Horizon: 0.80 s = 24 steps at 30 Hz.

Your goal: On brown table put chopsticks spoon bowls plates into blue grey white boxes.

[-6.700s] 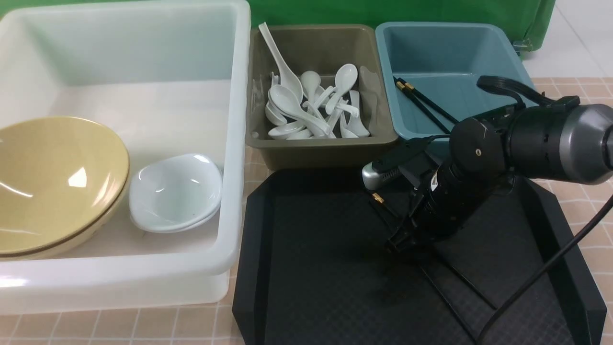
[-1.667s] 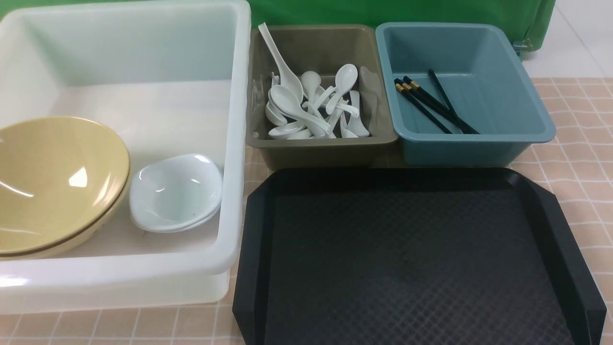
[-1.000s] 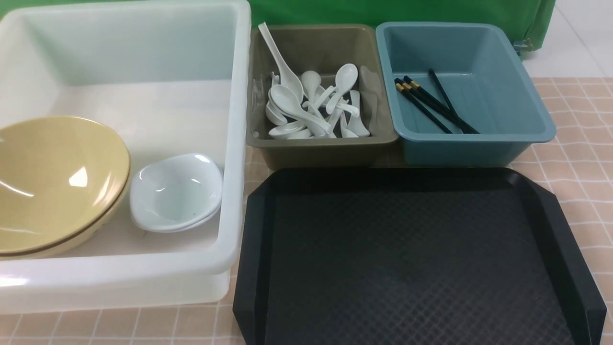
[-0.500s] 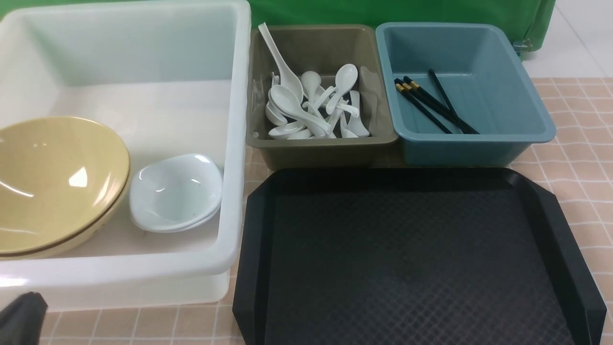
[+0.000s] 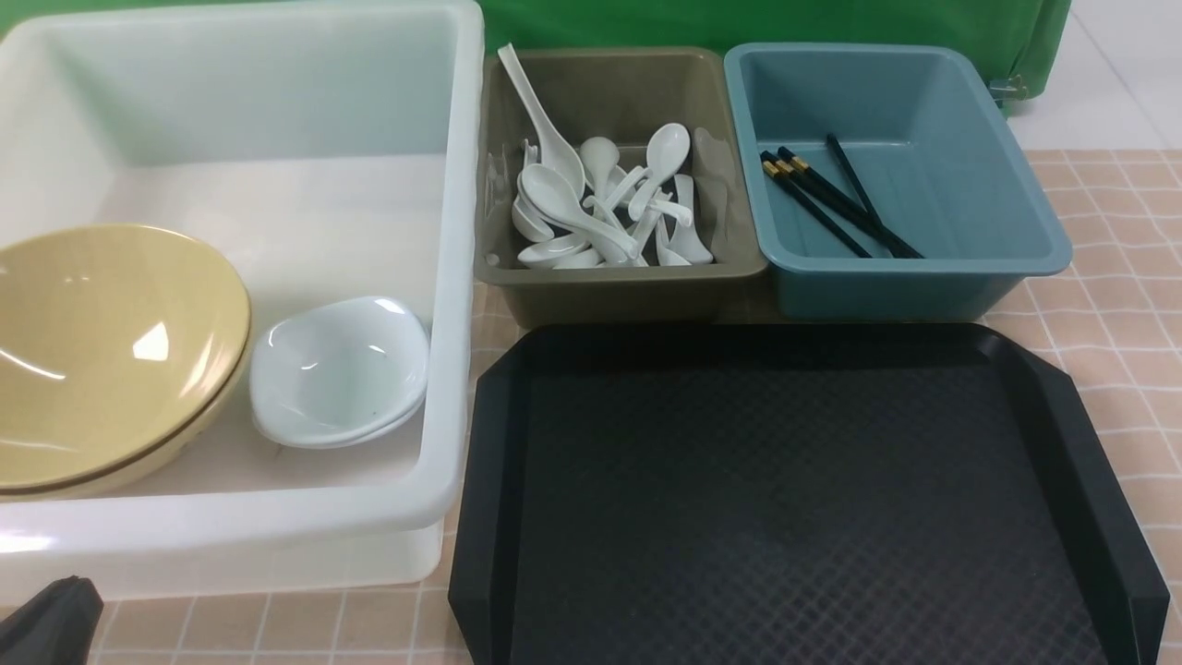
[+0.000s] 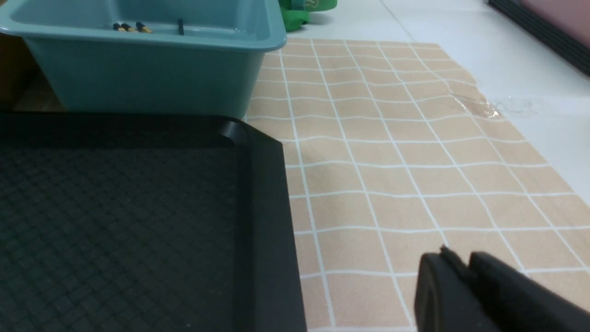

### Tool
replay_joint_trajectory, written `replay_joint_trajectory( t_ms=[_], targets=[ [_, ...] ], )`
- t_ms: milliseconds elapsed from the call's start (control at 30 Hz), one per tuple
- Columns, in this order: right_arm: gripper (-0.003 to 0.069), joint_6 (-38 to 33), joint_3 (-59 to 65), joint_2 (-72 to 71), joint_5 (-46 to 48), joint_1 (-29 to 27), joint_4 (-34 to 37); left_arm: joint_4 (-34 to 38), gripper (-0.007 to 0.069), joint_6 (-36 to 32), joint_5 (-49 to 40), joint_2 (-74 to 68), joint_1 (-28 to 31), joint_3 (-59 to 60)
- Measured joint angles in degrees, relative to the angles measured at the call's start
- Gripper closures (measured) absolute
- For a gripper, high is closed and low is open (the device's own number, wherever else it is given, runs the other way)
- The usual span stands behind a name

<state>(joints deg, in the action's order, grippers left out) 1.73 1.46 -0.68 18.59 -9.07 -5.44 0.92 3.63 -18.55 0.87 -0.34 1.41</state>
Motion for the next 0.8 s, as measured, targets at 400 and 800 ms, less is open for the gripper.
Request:
replay_joint_trajectory(
  t_ms=[400,800],
  targets=[
    [0.0534,0.0,0.0,0.0,0.0,0.0,0.0,0.18,0.0622,-0.46,0.0,0.0,0.0,0.0],
    [0.0522,0.0,0.0,0.0,0.0,0.0,0.0,0.18,0.0622,-0.46,0.0,0.0,0.0,0.0]
  ],
)
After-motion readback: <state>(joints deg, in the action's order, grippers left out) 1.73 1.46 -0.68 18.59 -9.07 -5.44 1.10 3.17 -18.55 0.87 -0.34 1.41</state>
